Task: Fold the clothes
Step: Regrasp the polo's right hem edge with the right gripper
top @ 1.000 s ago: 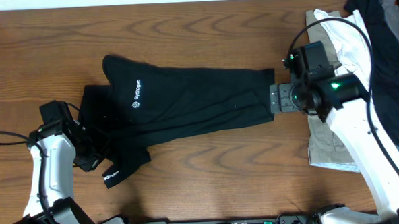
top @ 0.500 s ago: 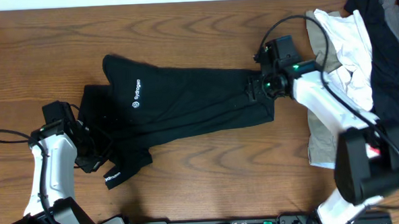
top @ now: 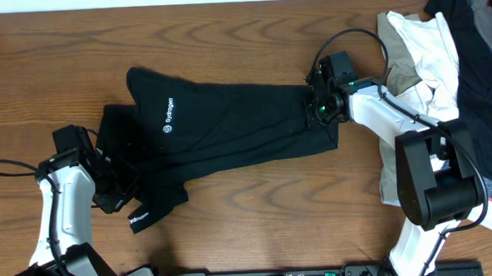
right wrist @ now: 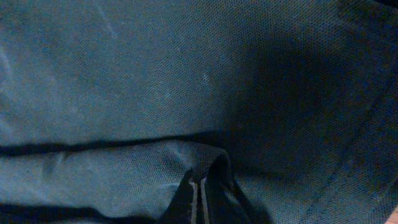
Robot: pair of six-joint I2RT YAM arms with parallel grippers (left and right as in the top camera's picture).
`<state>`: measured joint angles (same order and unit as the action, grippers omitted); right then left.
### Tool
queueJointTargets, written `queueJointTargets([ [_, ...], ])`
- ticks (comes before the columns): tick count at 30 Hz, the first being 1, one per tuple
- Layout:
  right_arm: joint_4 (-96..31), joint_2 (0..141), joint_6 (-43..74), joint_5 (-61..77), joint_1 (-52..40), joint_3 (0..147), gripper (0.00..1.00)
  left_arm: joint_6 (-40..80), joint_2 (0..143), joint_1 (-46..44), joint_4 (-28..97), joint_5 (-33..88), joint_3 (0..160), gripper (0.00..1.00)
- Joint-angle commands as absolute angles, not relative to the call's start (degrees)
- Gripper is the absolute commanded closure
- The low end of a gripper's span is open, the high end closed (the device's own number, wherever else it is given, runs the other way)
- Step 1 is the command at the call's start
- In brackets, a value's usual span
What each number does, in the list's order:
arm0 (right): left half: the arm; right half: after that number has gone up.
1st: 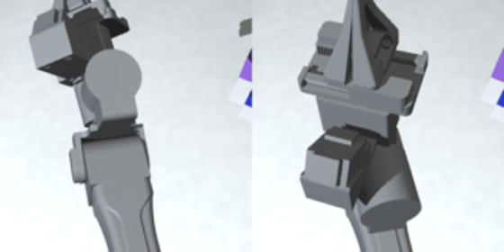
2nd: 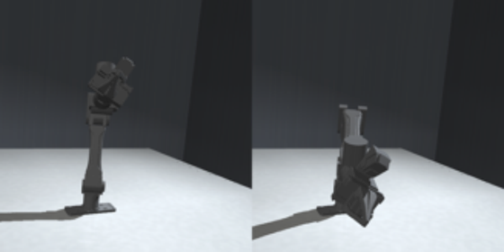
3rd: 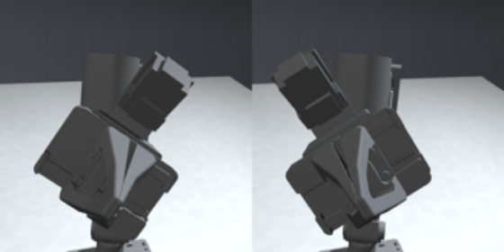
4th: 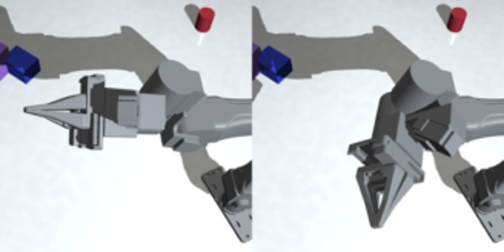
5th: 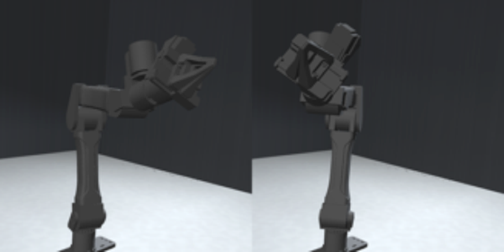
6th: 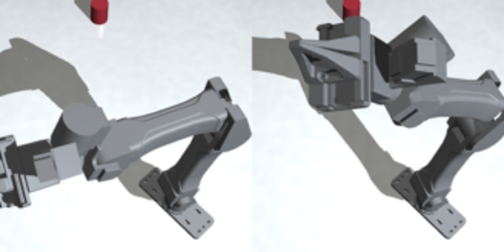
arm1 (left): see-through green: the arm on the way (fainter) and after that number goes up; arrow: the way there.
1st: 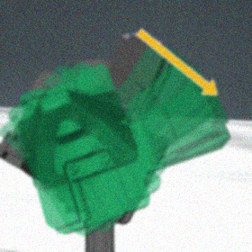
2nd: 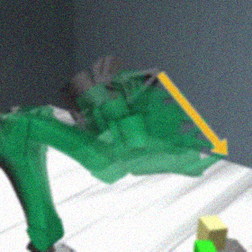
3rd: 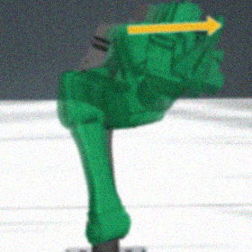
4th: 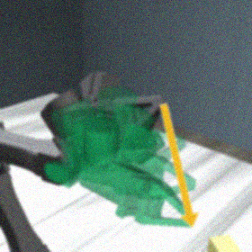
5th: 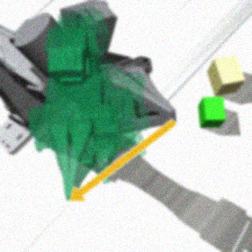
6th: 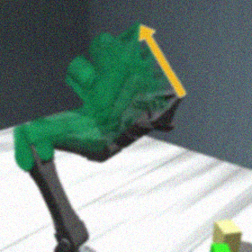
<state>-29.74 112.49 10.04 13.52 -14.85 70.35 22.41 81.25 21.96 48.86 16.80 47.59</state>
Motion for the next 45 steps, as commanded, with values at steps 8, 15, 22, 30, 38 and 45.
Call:
queueJointTargets([
  [8, -35.5, 98.2, 9.8, 7.6, -13.7, 70.5, 0.99, 21.6, 81.2, 21.8, 49.0, 17.4, 47.1, 0.94],
  [15, -43.2, 93.8, 9.6, 7.3, -13.5, 70.5, 0.99, 19.6, 81.2, 21.8, 49.3, 22.4, 47.9, 0.94],
  [22, -47.2, 93.9, 9.4, 7.0, -13.5, 70.5, 0.99, 19.3, 81.1, 21.8, 49.2, 24.4, 48.9, 0.94],
  [30, -39.4, 94.8, 11.4, -3.8, -13.3, 70.5, 0.75, 18.8, 81.1, 21.8, 49.0, 24.4, 48.9, 0.94],
  [38, -46.7, 98.9, 13.3, -2.5, -13.6, 70.4, 0.61, 17.6, 81.1, 21.8, 49.1, 24.4, 48.9, 0.94],
  [45, -55.0, 99.5, 13.0, 2.4, -13.6, 68.5, 0.65, 17.6, 81.1, 21.8, 49.0, 24.4, 48.9, 0.94],
])
